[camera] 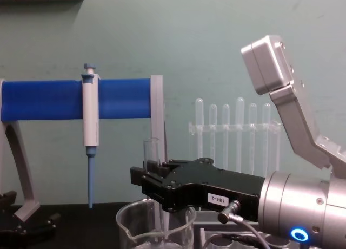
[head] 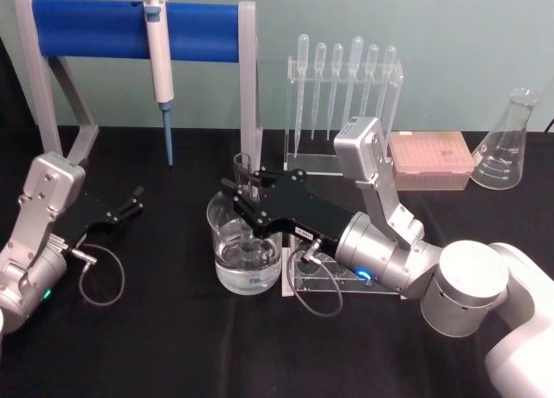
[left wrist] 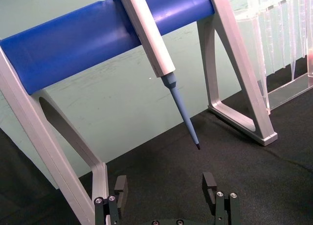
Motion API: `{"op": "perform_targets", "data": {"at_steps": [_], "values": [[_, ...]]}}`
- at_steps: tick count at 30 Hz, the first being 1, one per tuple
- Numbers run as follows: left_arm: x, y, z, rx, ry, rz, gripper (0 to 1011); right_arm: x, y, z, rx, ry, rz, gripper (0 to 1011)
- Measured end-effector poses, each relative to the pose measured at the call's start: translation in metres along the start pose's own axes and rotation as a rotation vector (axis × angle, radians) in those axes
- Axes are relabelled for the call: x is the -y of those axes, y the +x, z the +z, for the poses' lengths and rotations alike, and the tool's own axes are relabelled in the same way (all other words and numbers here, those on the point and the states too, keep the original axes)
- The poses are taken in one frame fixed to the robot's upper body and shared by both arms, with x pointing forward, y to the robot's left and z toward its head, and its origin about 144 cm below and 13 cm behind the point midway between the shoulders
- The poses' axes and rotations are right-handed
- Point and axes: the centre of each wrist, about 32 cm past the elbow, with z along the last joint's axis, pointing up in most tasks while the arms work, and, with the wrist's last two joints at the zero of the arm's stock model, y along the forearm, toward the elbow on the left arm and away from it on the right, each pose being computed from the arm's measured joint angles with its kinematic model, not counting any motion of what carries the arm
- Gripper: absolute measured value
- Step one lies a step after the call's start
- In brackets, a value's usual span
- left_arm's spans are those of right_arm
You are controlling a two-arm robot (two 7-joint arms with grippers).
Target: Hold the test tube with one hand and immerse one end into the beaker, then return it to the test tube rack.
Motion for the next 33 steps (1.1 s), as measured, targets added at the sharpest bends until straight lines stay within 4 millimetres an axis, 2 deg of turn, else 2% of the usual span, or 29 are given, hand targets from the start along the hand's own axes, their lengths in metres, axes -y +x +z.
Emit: {"op": "perform_targets", "data": {"at_steps": [33], "values": [[0.0, 0.0, 0.0, 0.0, 0.0, 0.0, 1000, 0.0, 0.0, 0.0, 0.0, 0.0, 0.0, 225]]}}
